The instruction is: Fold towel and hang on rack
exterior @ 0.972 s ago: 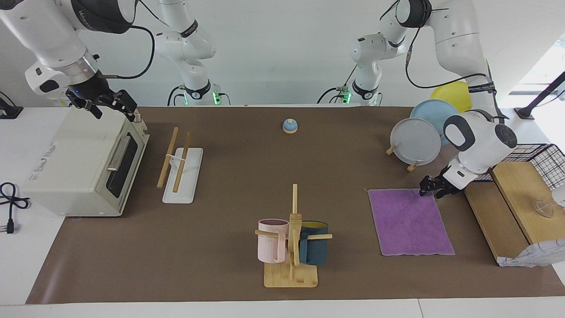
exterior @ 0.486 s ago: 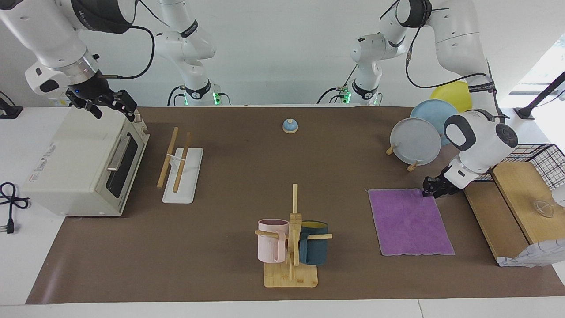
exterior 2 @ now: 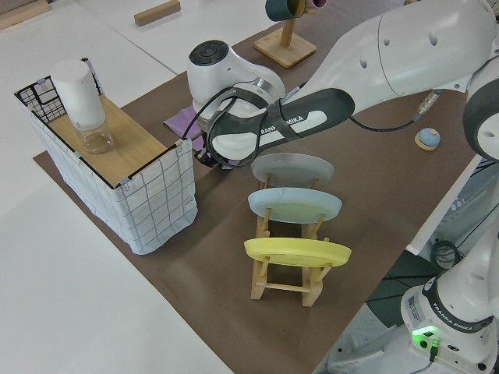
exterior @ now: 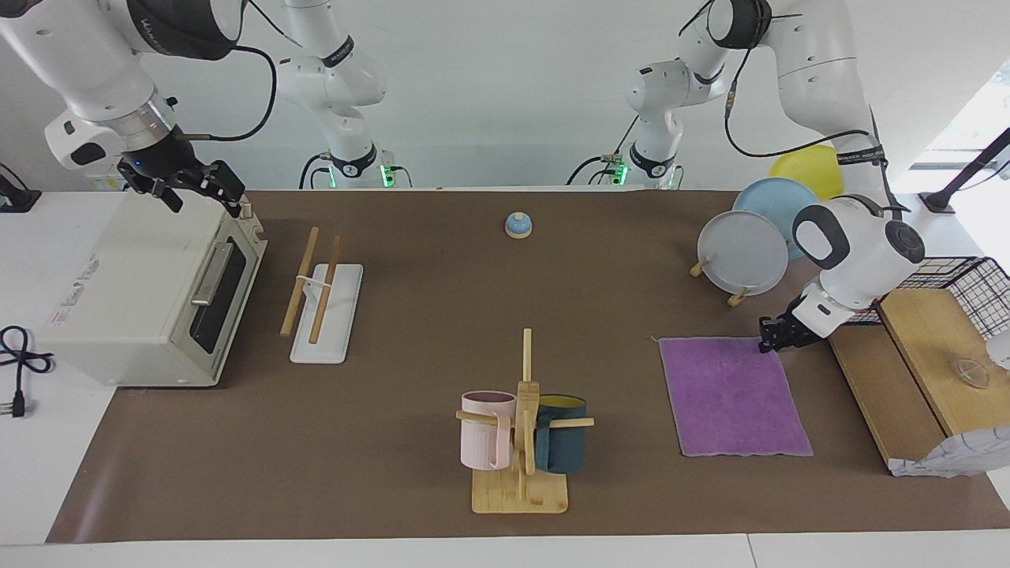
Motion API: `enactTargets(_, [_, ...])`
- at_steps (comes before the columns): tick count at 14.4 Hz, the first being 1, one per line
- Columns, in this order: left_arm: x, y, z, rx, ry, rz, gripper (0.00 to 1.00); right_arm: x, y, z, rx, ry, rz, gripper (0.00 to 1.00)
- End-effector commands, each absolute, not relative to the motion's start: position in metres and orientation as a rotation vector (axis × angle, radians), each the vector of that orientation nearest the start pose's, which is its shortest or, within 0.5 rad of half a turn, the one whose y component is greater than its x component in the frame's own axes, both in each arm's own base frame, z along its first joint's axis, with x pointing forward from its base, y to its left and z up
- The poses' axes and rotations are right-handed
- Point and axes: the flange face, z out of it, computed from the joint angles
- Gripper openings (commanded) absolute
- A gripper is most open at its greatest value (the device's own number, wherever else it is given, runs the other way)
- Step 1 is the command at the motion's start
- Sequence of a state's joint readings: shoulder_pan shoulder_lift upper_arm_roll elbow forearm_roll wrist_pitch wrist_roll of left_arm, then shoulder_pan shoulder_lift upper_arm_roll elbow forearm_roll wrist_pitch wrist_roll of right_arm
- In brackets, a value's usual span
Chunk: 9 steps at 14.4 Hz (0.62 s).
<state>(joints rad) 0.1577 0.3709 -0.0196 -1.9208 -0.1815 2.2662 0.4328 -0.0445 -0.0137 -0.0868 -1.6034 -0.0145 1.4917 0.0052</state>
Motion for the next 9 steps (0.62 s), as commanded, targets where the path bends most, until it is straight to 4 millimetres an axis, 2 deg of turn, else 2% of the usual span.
enactTargets(1, [0.606, 0.075, 0.285, -3.29, 0.291, -0.012, 0.01, 0.53, -0.073, 0.613, -3.128, 0.185, 0.164, 1.0])
enactTargets(5, [0.607, 0.075, 0.288, -3.287, 0.296, -0.024, 0.0, 0.53, -0.073, 0.613, -3.128, 0.185, 0.164, 1.0])
enactTargets(9, [0.612, 0.055, 0.306, -3.276, 0.348, -0.064, 0.0, 0.53, -0.073, 0.613, -3.128, 0.185, 0.164, 1.0])
